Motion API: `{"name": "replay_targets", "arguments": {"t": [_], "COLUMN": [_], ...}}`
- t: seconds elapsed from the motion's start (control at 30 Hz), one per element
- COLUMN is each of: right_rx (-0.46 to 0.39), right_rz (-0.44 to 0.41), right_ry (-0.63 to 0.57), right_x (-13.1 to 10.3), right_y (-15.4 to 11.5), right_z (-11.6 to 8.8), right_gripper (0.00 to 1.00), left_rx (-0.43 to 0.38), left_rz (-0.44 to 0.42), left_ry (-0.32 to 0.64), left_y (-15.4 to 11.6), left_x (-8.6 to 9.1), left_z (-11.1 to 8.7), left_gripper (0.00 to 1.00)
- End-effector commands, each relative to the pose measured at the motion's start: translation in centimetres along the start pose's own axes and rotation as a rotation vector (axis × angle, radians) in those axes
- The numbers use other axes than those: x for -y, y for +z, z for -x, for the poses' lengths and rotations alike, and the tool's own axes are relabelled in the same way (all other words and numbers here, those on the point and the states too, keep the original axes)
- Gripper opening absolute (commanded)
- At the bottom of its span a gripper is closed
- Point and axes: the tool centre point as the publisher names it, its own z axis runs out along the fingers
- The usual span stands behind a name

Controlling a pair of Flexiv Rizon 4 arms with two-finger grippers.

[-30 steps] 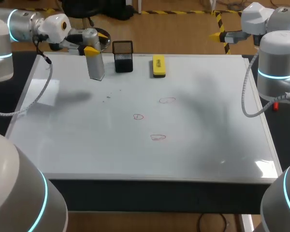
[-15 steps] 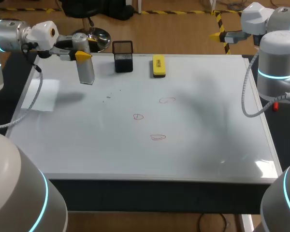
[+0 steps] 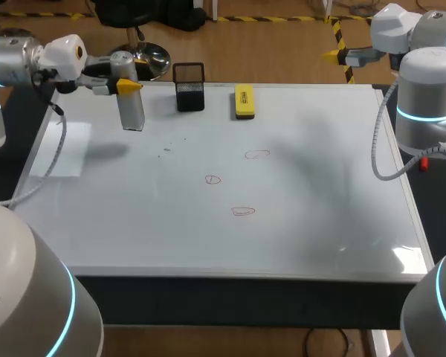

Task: Pick up the inspection probe, press it on each red-marked spot on the whiteboard one by one, put down the probe, pick up the eraser, and wipe off all the red marks.

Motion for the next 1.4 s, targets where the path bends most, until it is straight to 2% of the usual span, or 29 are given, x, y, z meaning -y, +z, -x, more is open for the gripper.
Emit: {"name": "replay_targets", "arguments": {"t": [0.03,0.17,0.2,0.27,0.43,0.57,0.73,0.83,1.03,1.4], "right_rx": [-0.001,-0.001,-0.064,-0.165,-0.31,-0.49,-0.778,-0.903,-1.075,-1.293], "right_rz": [-0.001,-0.001,-0.038,-0.054,0.009,0.01,-0.052,-0.095,-0.198,-0.36], "right_ry": [0.0,0.0,-0.021,-0.066,-0.153,-0.239,-0.421,-0.515,-0.678,-0.962], "right_x": [0.0,0.0,0.1,-0.2,-1.8,-2.6,-3.6,-3.9,-3.7,-3.0], "right_y": [0.0,0.0,0.6,1.7,4.5,6.7,8.8,9.7,11.5,14.1], "right_z": [0.0,0.0,0.2,0.0,-0.8,-2.3,-4.3,-5.1,-6.5,-9.7], "right_gripper": [1.0,1.0,1.0,1.0,1.0,1.0,1.0,1.0,1.0,1.0], "left_rx": [0.143,0.143,0.143,0.143,0.143,0.143,0.143,0.143,0.143,0.143], "left_rz": [0.005,0.005,0.005,0.005,0.005,0.005,0.005,0.005,0.005,0.005], "left_ry": [0.003,0.003,0.003,0.003,0.003,0.003,0.003,0.003,0.003,0.003], "left_y": [0.2,0.2,0.2,0.2,0.2,0.2,0.2,0.2,0.2,0.2], "left_x": [0.3,0.3,0.3,0.3,0.3,0.3,0.3,0.3,0.3,0.3], "left_z": [-0.5,-0.5,-0.5,-0.5,-0.5,-0.5,-0.5,-0.5,-0.5,-0.5], "left_gripper": [0.0,0.0,0.0,0.0,0.0,0.0,0.0,0.0,0.0,0.0]}}
